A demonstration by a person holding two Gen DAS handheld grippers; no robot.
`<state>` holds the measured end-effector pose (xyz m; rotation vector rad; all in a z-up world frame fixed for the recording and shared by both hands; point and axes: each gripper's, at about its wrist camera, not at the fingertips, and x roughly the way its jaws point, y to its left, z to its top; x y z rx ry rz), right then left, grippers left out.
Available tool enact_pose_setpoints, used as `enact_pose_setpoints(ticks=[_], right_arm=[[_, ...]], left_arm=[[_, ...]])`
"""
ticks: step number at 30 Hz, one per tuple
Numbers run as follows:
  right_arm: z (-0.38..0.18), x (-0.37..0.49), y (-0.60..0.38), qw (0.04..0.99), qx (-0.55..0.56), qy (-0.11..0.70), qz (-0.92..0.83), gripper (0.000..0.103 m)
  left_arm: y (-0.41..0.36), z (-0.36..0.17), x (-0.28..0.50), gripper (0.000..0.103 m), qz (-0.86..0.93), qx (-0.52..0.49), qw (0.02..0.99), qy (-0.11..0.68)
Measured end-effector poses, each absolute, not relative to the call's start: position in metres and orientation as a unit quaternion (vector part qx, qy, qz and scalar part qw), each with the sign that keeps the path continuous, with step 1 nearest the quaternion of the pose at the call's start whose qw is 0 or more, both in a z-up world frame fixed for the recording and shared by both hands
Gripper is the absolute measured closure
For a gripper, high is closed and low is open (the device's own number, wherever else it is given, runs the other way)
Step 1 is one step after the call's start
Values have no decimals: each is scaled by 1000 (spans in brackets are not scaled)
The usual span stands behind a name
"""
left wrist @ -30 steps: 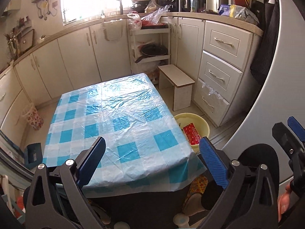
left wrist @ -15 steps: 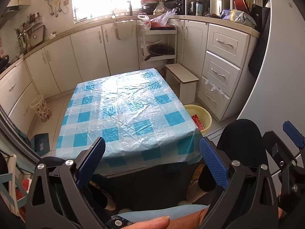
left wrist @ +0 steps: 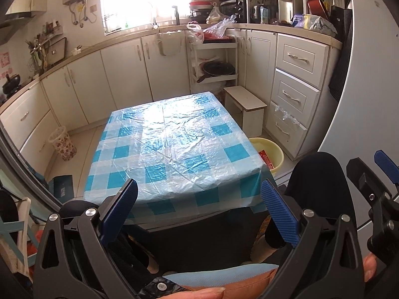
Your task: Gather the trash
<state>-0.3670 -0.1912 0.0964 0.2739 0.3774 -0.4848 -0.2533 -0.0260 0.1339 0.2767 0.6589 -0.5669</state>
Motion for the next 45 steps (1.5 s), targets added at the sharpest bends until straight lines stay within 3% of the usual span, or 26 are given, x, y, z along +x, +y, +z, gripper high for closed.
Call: enact_pose_setpoints(ticks=[45], right_arm=[[90,-370,-188,942,139,194,-236,7]], left_arm=[[-25,139,-270,8,-255,149,907,301]])
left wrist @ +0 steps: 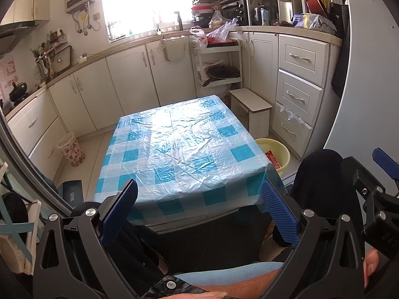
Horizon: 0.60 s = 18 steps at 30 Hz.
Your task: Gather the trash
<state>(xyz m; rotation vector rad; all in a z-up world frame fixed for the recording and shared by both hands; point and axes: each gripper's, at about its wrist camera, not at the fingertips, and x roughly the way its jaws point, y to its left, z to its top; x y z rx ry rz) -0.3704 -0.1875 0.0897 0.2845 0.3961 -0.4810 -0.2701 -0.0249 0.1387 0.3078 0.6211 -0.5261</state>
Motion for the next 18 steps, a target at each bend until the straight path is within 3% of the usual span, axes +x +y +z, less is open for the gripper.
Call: enact_pose_setpoints(ticks=[18], right_arm=[[85,-374,-187,941,145,199,-232,7]], left_arm=[[-24,137,-273,8,-253,153,907,301]])
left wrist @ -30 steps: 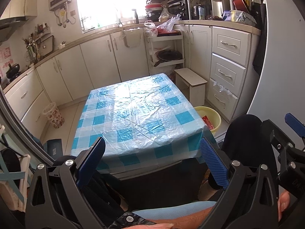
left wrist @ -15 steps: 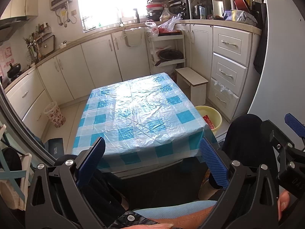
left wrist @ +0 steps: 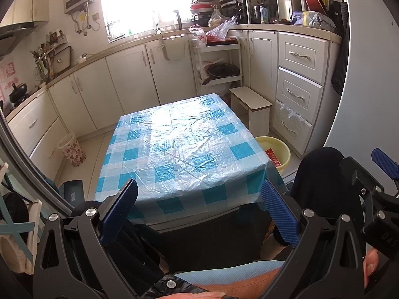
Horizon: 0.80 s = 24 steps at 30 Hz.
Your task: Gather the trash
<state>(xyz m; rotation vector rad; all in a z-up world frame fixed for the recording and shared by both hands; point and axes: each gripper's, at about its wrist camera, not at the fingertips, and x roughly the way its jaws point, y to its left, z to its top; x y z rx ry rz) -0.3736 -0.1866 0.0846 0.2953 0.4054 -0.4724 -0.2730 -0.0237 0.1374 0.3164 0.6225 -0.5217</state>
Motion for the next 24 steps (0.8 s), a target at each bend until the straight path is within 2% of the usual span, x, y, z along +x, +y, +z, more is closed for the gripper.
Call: enact_pose_setpoints(ticks=[24], right_arm=[[85,-374,-188,941,147,199,-231,7]], left_arm=[[-24,135,-280,8,-254,159,906,300]])
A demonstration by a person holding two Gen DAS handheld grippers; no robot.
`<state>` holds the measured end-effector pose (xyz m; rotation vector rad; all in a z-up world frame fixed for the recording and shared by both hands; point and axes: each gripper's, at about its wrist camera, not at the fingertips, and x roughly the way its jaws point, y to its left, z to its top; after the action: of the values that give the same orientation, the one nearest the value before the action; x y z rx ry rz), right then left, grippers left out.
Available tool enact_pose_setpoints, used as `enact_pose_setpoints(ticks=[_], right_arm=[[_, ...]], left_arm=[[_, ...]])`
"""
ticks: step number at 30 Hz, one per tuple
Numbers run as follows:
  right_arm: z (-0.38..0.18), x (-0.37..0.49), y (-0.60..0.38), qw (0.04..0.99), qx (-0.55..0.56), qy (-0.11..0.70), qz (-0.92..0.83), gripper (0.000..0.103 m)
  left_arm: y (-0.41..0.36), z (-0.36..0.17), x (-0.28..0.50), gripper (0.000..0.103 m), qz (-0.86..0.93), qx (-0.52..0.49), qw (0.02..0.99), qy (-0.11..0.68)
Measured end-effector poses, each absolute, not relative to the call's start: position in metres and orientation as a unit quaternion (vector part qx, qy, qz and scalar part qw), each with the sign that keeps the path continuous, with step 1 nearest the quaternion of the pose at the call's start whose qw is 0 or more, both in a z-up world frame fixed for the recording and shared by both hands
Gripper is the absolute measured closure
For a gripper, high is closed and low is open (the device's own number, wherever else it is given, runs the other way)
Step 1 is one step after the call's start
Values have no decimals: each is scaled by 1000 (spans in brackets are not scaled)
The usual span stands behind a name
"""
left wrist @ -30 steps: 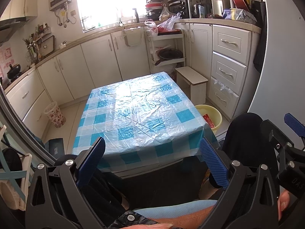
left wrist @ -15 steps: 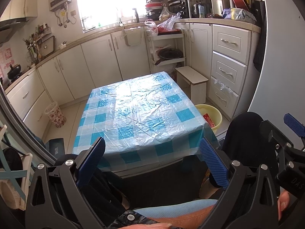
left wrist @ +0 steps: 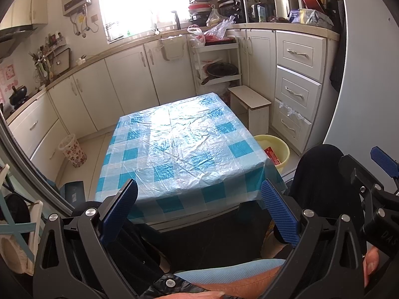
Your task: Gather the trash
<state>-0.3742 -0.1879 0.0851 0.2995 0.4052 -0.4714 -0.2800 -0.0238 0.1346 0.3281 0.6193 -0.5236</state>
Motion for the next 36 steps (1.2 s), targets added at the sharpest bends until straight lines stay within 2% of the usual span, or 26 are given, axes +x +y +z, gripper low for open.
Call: enact_pose_setpoints(ticks=[36], right_arm=[[84,-376,-185,940,149,200,-231,7]], left_arm=[[-25,132,-282,8,-255,161,905,301]])
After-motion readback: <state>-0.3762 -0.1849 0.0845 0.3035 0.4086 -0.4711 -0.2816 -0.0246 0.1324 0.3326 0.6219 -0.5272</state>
